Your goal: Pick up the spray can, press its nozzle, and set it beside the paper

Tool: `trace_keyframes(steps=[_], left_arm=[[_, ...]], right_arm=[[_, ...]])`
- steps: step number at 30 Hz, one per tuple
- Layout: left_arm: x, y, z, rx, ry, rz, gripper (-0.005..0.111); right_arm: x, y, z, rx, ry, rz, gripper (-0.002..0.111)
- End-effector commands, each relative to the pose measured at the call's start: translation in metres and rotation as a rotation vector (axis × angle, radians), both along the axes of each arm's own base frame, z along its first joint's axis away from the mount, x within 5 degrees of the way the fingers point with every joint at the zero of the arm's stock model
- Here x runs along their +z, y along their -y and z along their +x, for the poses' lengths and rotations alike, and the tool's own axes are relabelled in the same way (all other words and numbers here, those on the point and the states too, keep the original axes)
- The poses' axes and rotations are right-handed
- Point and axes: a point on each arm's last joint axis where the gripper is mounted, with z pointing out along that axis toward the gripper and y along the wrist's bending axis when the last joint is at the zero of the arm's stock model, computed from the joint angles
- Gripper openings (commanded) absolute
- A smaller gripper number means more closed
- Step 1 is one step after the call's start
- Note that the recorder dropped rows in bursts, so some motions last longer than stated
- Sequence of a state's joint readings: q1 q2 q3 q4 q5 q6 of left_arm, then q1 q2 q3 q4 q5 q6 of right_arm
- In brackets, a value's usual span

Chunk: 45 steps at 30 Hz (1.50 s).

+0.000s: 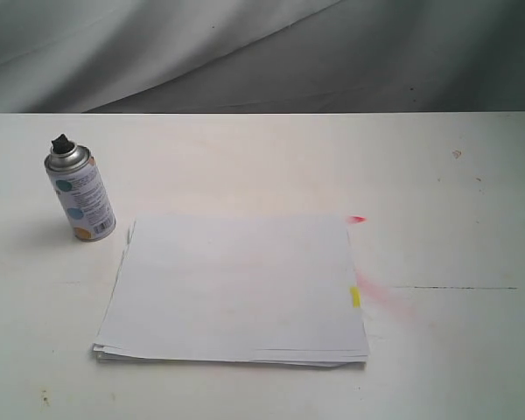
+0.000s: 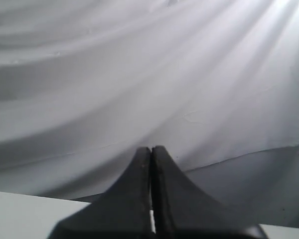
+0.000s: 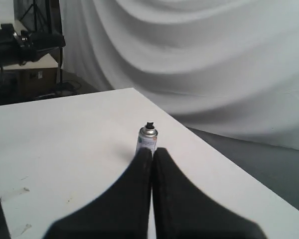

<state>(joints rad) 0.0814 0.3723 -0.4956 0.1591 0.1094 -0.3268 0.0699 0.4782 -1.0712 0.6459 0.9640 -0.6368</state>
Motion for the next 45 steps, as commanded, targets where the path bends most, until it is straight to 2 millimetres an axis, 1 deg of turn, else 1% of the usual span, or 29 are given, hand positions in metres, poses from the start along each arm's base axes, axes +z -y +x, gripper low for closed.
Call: trace_keyframes(steps=[1,2,3,4,5,6,7,8,10,12,16,20,25,43,45], left_arm=[[-0.016,0.002,-0.007,-0.032,0.099,-0.067,0.000],[-0.022,0.003,-0.007,-0.035,0.105,-0.076,0.000],[-0.030,0.003,-0.006,-0.039,0.096,-0.097,0.000],[-0.036,0.002,-0.004,-0.041,0.079,-0.122,0.000],[-0.045,0.002,-0.003,-0.046,0.057,-0.178,0.000],[-0.050,0.002,-0.002,-0.049,0.046,-0.215,0.000],[-0.058,0.002,-0.001,-0.050,0.026,-0.258,0.000],[-0.062,0.002,0.000,-0.050,0.017,-0.274,0.000],[-0.067,0.002,0.000,-0.048,0.001,-0.278,0.000],[-0.073,0.002,0.001,-0.045,-0.018,-0.280,0.000],[-0.077,0.002,0.001,-0.042,-0.038,-0.282,0.001],[-0.077,0.002,0.001,-0.041,-0.039,-0.280,0.001],[-0.077,0.002,0.001,-0.041,-0.040,-0.268,0.001],[-0.076,0.002,0.001,-0.042,-0.033,-0.267,0.001],[-0.076,0.002,0.001,-0.042,-0.033,-0.267,0.001]], right_arm=[[-0.022,0.003,-0.024,-0.026,-0.012,0.020,0.000],[-0.030,0.003,-0.025,-0.028,-0.020,0.022,0.000],[-0.047,0.004,-0.021,-0.039,-0.043,0.029,0.000],[-0.058,0.004,-0.017,-0.050,-0.058,0.036,0.000],[-0.077,0.006,-0.005,-0.080,-0.084,0.057,0.000],[-0.087,0.007,0.003,-0.101,-0.095,0.072,0.000],[-0.105,0.009,0.017,-0.153,-0.087,0.103,0.000],[-0.114,0.012,0.024,-0.185,-0.072,0.122,0.000],[-0.131,0.017,0.036,-0.252,-0.024,0.145,0.000],[-0.144,0.022,0.044,-0.316,0.014,0.155,0.000],[-0.163,0.032,0.053,-0.430,0.069,0.182,0.000],[-0.175,0.036,0.056,-0.482,0.084,0.188,0.000],[-0.182,0.036,0.056,-0.478,0.056,0.182,0.000],[-0.182,0.036,0.056,-0.479,0.062,0.179,0.000],[-0.181,0.037,0.054,-0.486,0.102,0.117,0.000]])
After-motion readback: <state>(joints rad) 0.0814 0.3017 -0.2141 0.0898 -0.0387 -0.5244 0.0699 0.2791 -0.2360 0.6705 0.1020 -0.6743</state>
